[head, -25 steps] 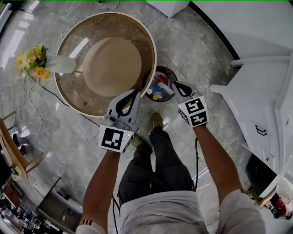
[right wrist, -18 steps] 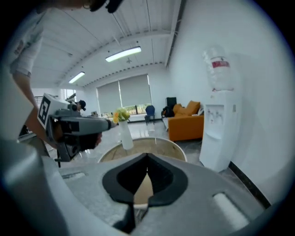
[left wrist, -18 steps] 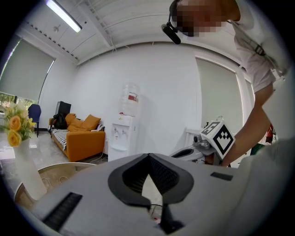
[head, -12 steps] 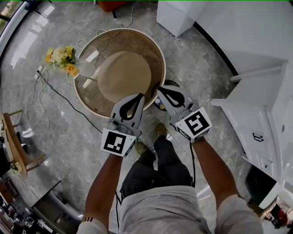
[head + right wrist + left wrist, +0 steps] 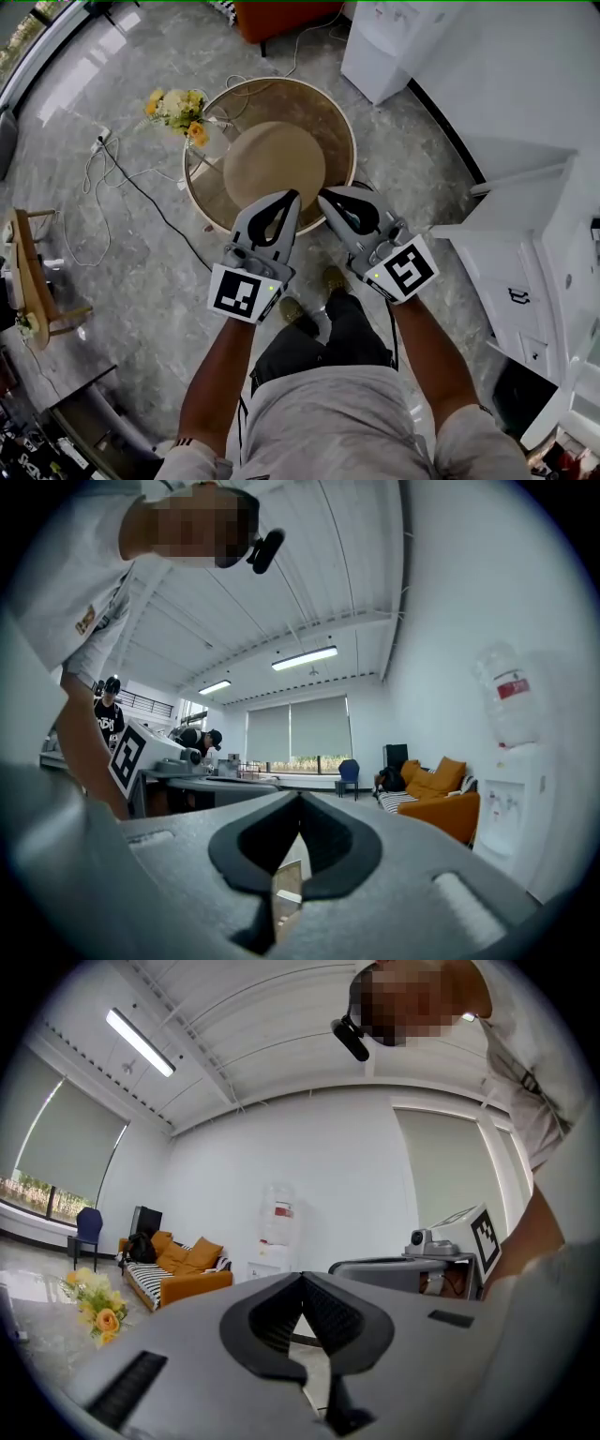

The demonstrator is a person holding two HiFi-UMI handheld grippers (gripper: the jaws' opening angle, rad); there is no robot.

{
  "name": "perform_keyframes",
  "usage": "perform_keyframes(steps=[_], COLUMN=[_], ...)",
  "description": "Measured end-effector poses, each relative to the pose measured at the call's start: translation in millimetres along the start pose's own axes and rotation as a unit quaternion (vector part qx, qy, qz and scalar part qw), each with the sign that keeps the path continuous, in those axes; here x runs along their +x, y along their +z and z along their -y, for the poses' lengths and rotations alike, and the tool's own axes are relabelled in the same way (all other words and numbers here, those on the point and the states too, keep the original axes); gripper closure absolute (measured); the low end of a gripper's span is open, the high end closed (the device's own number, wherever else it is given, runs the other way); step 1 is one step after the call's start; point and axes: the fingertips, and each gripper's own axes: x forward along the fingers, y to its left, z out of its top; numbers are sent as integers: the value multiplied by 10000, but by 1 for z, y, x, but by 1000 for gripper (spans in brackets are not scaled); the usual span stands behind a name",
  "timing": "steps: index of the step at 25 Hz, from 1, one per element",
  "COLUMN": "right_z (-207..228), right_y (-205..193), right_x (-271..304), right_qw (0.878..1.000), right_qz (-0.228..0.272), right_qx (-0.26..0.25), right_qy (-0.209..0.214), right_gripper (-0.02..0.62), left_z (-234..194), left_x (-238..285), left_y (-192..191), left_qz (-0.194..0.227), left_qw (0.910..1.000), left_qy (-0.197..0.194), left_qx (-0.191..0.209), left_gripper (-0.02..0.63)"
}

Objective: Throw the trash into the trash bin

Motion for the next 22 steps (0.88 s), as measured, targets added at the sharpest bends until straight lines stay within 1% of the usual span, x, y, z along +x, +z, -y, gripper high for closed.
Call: perform_keyframes(steps=[4,7,15,19,22], right_z=[-13,-21,-40,-46,-51], right_y=[24,40,78,91,93], right_x=[3,4,-2,-3,-5], right_qw=[9998,9994,9981,9972,9969], right_qz=[126,159,334,421,431], right_qx=[-23,-81,-208,-259,-258], right_qy=[166,290,479,560,610], right_gripper=[595,595,595,595,595], left_z=[2,3,13,19,24], left_x=[-11,-20,-43,-50,-54], left_y=[25,44,82,94,97], left_qz=[49,219,428,535,558], left_qw=[9999,9995,9981,9971,9967], left_qy=[111,174,342,397,396], left_qx=[115,152,300,368,425], left_gripper=[606,606,606,606,606])
